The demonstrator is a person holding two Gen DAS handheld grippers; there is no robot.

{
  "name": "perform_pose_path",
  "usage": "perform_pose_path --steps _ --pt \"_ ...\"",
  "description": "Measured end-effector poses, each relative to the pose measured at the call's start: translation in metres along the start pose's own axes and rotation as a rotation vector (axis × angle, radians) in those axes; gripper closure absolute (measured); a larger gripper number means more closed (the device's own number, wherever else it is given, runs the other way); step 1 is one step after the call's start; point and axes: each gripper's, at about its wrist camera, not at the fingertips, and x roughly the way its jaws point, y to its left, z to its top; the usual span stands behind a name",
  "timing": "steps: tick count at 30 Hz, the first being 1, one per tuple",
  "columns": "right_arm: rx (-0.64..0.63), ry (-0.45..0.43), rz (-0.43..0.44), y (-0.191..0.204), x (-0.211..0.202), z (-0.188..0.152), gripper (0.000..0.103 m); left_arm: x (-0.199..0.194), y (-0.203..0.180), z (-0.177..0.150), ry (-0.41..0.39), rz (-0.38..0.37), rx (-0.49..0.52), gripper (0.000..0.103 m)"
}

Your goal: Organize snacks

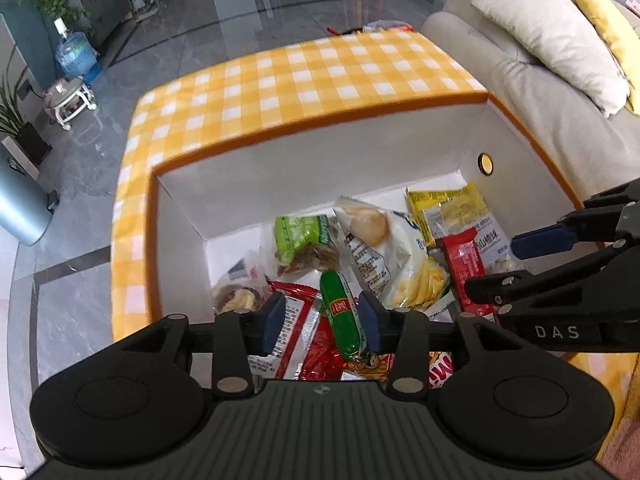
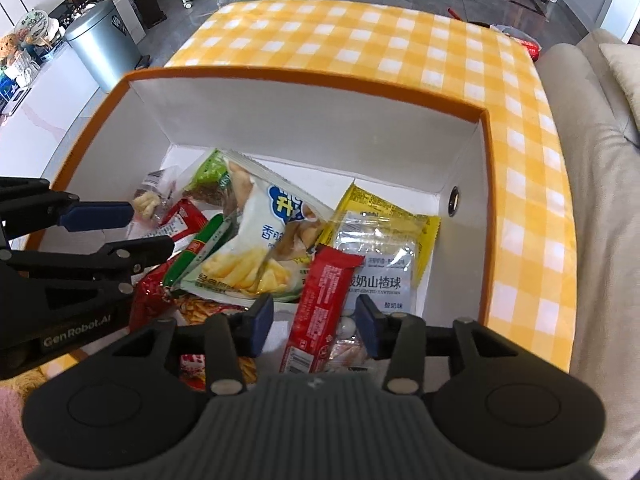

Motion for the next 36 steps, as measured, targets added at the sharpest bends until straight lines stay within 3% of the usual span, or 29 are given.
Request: perform_pose_path --steps 4,13,18,21,25,27,32,36 --pt "0.018 -0.028 -0.006 0.001 -0.018 -0.002 0.045 -0.021 0.003 0.000 -0.045 0.011 -0.002 0.050" --pt "0.009 -0.150 -0.028 0.006 -0.083 -0.006 0.035 -0.093 0.005 0.004 -0.224 0.088 0.004 0.049" --pt "0.006 -0.255 -0.048 0.011 -0.127 -0.020 0.034 -0.135 0.000 -0.003 -0.355 0.161 0.022 0.035" --pt "0.007 -0.332 -0.062 0.016 -0.153 -0.032 0.023 -0.158 -0.004 -0.012 -0.445 0.201 0.034 0.029" --pt "0.003 -0.432 -0.073 0.024 -0.184 -0.054 0.018 -0.186 -0.012 -0.026 -0.560 0.280 0.044 0.014" --pt "0.005 -0.474 -0.061 0.027 -0.197 -0.066 0.015 -0.199 -0.015 -0.033 -0.608 0.300 0.043 0.014" --pt "-0.008 -0.553 -0.047 0.037 -0.220 -0.099 0.004 -0.217 -0.021 -0.048 -0.665 0.322 0.024 0.004" --pt "-0.022 -0.613 -0.075 0.043 -0.232 -0.123 0.004 -0.218 -0.024 -0.064 -0.669 0.319 0.014 0.002"
